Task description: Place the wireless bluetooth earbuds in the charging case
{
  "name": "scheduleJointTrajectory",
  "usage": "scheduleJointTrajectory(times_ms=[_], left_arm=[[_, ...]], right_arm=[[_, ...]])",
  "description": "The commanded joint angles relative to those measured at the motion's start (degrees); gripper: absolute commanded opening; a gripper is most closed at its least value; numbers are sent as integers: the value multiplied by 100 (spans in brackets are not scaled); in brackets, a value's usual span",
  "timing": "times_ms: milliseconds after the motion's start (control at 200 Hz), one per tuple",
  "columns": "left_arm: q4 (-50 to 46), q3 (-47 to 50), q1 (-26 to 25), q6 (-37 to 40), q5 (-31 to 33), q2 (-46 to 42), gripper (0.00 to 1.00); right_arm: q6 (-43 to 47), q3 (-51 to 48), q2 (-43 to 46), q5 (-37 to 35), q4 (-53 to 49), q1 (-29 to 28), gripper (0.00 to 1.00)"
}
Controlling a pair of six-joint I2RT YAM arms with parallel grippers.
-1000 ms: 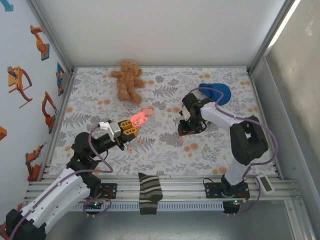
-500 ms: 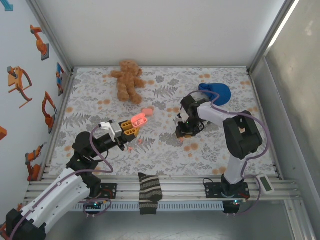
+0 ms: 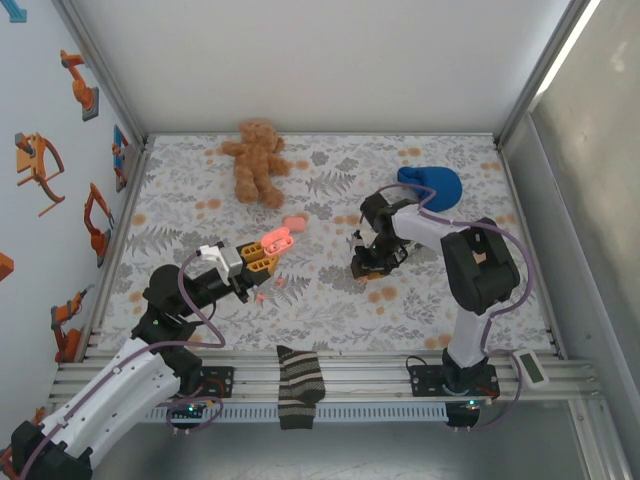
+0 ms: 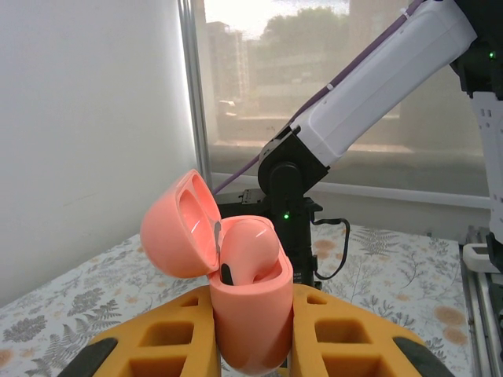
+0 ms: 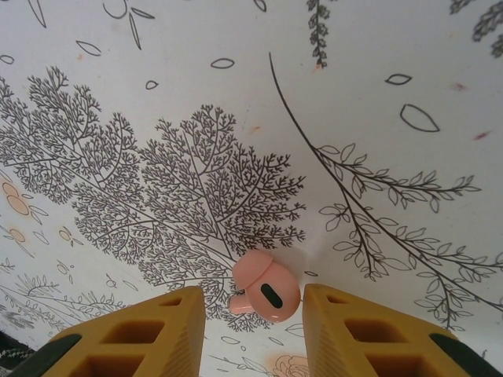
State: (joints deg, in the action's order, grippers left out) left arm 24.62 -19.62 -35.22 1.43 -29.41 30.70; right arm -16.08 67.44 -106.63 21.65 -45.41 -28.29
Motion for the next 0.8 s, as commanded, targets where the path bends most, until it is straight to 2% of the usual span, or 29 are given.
scheduleJointTrajectory(times_ms=[0,796], left_arm=[[17,48,-16,144,-47,-70,0],[-101,-69,-14,181,-39,-36,0]], right_arm=[[-18,-47,-127,63,28,34,36],[97,-26,-350,-20,108,8,27]])
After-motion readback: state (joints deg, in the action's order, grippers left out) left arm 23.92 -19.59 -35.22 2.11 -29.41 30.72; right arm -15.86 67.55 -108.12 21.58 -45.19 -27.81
